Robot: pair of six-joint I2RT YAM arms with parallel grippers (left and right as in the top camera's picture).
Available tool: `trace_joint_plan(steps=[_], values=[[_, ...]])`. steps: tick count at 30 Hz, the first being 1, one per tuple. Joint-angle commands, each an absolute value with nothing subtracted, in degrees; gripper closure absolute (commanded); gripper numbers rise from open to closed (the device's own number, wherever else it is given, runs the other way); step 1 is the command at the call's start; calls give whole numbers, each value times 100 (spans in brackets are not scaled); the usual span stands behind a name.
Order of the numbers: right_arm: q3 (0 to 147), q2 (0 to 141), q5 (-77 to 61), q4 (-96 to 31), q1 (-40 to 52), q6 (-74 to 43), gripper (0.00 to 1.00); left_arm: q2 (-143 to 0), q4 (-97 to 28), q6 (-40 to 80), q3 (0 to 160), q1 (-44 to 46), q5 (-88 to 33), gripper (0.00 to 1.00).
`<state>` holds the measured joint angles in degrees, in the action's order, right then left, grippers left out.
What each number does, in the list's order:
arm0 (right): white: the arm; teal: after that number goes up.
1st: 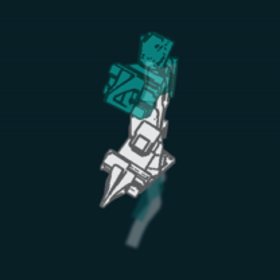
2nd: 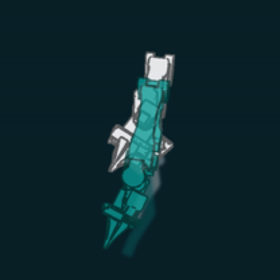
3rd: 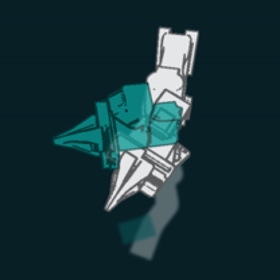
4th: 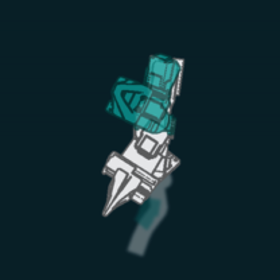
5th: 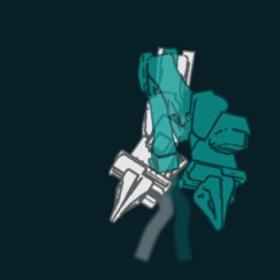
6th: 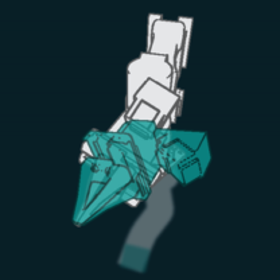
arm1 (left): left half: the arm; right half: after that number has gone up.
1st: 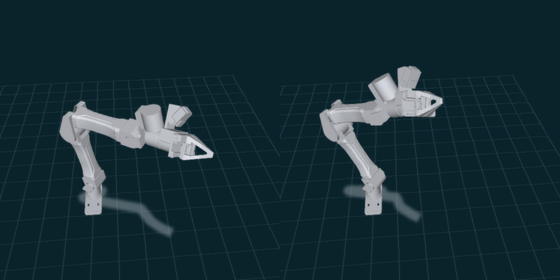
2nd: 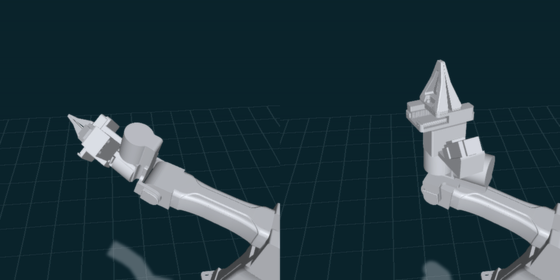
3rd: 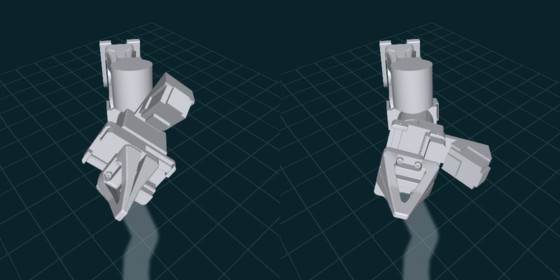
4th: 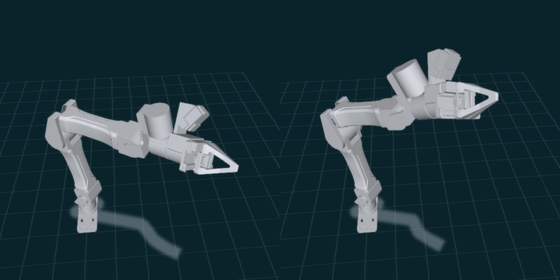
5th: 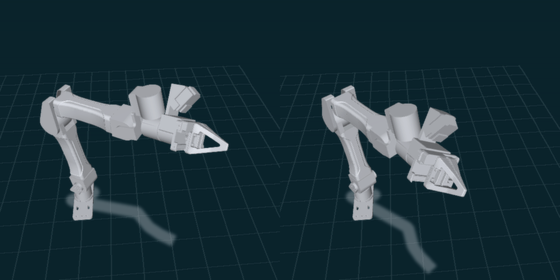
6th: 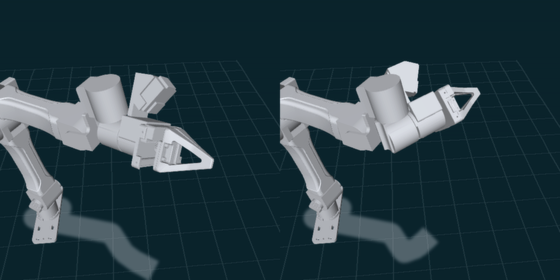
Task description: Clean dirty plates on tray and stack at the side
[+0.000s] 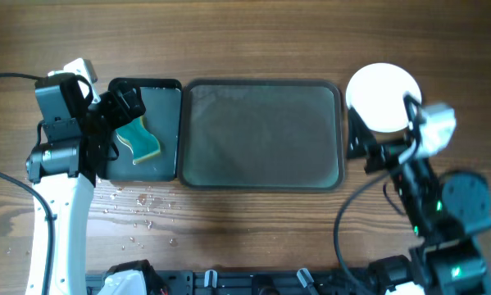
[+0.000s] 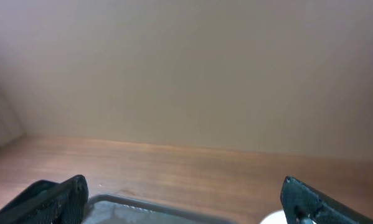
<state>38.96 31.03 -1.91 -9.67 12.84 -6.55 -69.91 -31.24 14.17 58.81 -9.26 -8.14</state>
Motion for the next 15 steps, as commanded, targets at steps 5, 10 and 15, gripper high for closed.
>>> trace_joint_plan(steps=[5,10,15], values=[[2119,1234,-342,-569,644,-902,0,-6997,-3109,1389,5953,-921,-781,0],[1208,344,-344,373,419,-871,0,-6997,-3109,1389,5953,-921,-781,0],[550,19,-537,1623,237,-508,0,-6997,-3109,1389,5953,-921,-781,0]])
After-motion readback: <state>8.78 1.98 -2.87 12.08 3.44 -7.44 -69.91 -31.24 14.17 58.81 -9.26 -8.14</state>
